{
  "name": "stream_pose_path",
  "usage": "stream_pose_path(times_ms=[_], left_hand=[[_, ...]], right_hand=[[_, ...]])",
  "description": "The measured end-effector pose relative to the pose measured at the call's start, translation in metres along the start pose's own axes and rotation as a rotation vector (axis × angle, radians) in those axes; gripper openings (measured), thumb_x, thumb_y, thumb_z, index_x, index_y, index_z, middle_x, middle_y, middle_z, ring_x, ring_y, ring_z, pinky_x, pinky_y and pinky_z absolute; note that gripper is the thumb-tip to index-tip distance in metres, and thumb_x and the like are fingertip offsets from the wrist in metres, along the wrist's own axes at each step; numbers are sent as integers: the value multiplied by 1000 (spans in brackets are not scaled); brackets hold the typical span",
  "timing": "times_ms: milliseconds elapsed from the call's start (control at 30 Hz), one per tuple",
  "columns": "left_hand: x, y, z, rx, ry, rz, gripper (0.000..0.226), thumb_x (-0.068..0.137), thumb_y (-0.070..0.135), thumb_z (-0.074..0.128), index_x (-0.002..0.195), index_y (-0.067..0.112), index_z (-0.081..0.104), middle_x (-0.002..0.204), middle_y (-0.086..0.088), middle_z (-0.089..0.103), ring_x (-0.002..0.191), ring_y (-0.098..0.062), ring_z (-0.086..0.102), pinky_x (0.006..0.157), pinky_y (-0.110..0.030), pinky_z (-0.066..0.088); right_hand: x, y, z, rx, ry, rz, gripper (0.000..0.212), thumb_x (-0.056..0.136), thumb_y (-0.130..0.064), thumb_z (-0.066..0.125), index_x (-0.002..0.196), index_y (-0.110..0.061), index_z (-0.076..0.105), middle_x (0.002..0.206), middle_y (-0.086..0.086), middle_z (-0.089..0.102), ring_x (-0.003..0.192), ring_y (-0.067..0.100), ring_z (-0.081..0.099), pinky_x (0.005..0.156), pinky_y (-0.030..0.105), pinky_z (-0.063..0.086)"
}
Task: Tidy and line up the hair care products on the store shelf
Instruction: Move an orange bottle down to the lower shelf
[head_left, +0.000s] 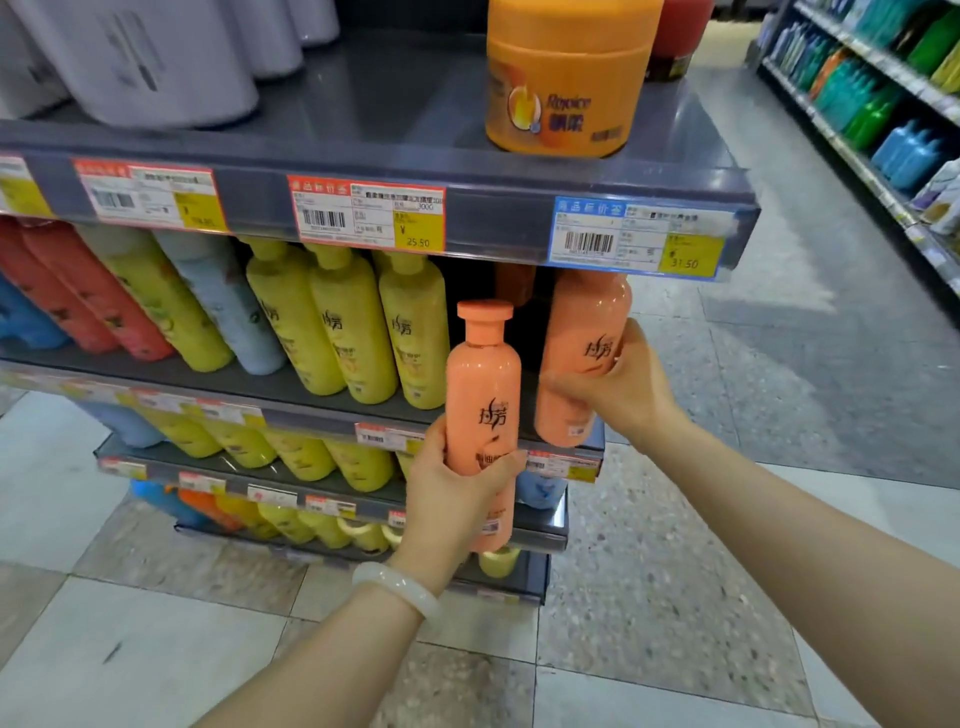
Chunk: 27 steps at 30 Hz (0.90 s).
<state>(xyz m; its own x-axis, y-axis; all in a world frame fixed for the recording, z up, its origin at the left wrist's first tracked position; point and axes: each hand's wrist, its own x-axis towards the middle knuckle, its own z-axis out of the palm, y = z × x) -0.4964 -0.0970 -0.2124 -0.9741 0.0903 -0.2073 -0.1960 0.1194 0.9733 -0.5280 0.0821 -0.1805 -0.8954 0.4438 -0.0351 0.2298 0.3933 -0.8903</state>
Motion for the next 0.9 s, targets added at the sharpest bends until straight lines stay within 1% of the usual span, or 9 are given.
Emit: stream_pose_path(times_ms=[67,167,333,400,500,567,733,833,900], left_hand=[[7,-1,0,3,3,20,42,69,10,79,99,28,55,91,11,66,82,-3,63,61,-14,49],[15,-6,1,-1,20,36,43,68,9,80,96,30,55,92,10,65,86,-9,64,69,-24,53],[30,-9,4,5,44,60,48,67,14,82,108,20,58,100,1,69,91,-16,66,78,-37,56],[36,-5,7,2,39,78,50,67,16,82,111,20,57,101,3,68,92,-13,66,76,-32,55],[46,4,14,3,22,104,43,69,13,80,102,24,55,93,10,66,82,1,64,67,-18,53],[54,9,20,6,16,131,41,69,10,79,101,21,56,92,6,66,78,1,64,63,-13,53],[69,15,29,1,27,165,42,70,13,80,103,18,55,88,9,65,69,7,63,58,-8,50],[77,18,34,-19,67,189,49,68,14,81,107,14,52,91,6,64,76,1,63,61,-10,53],[82,19,37,-26,70,195,49,68,13,81,105,14,49,90,7,63,77,1,62,62,-11,53]], right_hand=[[4,7,5,-6,24,-8,71,59,-22,85,117,-14,44,106,5,61,100,24,60,85,41,51],[3,20,12,-52,26,6,74,62,-24,84,121,-13,43,113,7,61,98,20,57,77,31,43],[4,32,13,-47,23,-31,75,61,-22,84,122,-11,42,110,7,60,94,18,54,78,31,43],[4,36,13,-48,16,-42,75,60,-21,85,121,-11,42,111,8,60,98,21,56,81,34,46],[6,40,12,-23,10,-42,75,59,-19,85,121,-12,43,108,6,60,100,22,57,86,40,49],[7,40,11,9,2,-39,76,59,-17,85,122,-14,42,104,2,60,98,20,57,86,40,50],[5,41,14,43,2,-24,74,61,-14,84,120,-17,39,96,-2,58,92,18,57,79,35,48],[6,42,14,40,-17,-17,71,63,-11,83,117,-20,38,88,-12,55,89,15,57,74,30,46],[8,44,14,48,-38,-4,69,63,-10,83,115,-20,38,89,-11,56,89,16,57,74,30,47]])
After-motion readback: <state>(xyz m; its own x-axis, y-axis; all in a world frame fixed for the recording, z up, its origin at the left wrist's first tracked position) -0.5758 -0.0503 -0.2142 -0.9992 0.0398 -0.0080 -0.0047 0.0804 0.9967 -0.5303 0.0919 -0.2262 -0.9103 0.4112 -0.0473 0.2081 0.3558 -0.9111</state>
